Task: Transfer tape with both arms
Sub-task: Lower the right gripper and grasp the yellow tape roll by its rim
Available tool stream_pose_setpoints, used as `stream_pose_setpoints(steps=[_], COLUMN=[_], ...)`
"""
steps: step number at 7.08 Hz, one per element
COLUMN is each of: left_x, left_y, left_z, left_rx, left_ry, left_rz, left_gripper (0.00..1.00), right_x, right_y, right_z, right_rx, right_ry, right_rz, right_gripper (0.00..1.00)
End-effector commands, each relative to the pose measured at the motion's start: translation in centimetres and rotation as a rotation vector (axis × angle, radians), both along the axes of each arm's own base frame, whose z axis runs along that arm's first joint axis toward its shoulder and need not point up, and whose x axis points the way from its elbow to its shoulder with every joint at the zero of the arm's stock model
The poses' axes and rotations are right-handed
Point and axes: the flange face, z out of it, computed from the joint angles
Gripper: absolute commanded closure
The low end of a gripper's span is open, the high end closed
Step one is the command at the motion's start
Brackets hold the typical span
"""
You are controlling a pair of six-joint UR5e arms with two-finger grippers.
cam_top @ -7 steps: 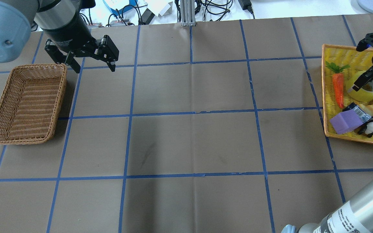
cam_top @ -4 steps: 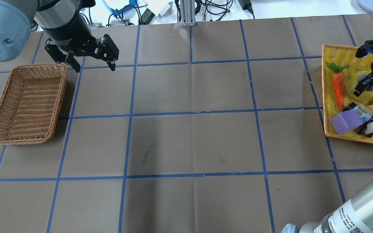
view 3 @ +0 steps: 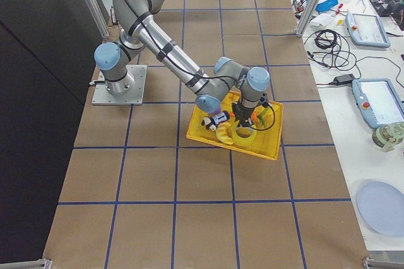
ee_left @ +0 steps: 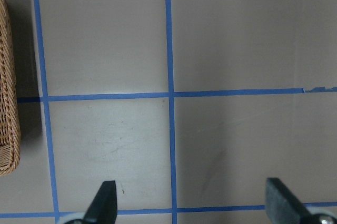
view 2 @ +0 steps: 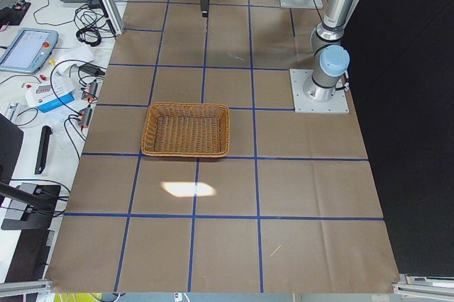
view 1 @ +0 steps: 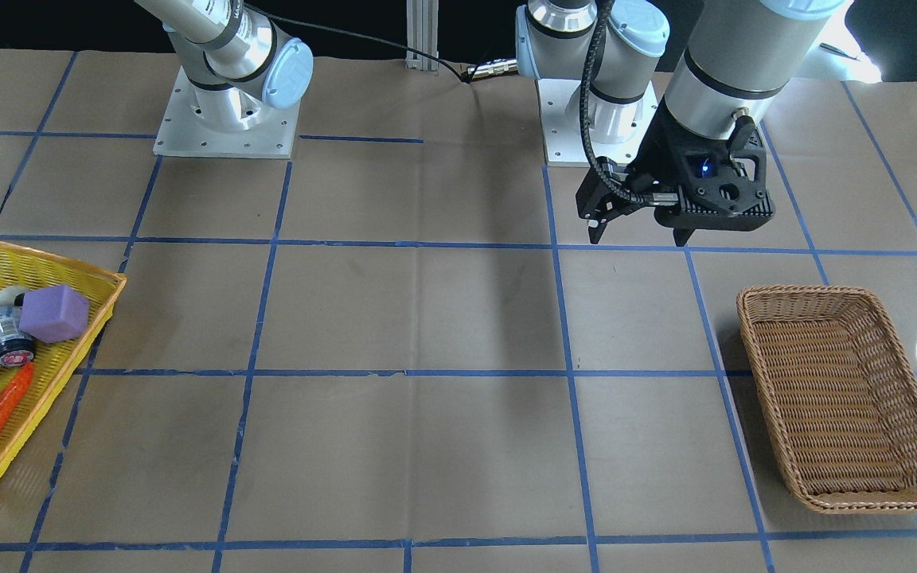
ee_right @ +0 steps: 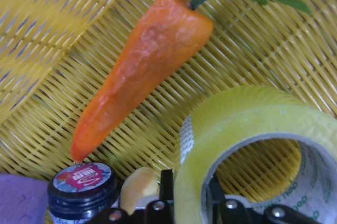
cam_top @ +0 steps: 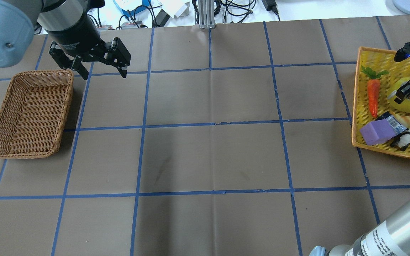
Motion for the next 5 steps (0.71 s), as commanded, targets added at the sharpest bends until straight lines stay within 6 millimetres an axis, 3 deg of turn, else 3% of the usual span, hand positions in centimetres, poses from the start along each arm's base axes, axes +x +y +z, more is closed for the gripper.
stream_pose_setpoints(steps=[1,2,4,5], left_x=[0.1,0.1,0.1,0.1], left_y=[0.0,0.0,0.0,0.0], left_z=[0.0,0.0,0.2,0.1], left_rx=[-0.001,-0.001,-0.004,-0.002], left_ry=[0.000,0.000,0.000,0.000], left_rz=[0.001,0.001,0.003,0.003], left_gripper=[0.00,0.00,0.00,0.00], right_x=[2.8,7.0,20.9,28.7], right_y=[0.7,0.5,2.2,3.0], right_z=[4.1,6.2,13.2,13.9], right_rx=[0.009,0.022,0.035,0.040], right_ry=[0.001,0.002,0.009,0.011], right_rz=[-0.065,-0.094,-0.181,-0.208], right_gripper=[0.98,0.96,0.95,0.95])
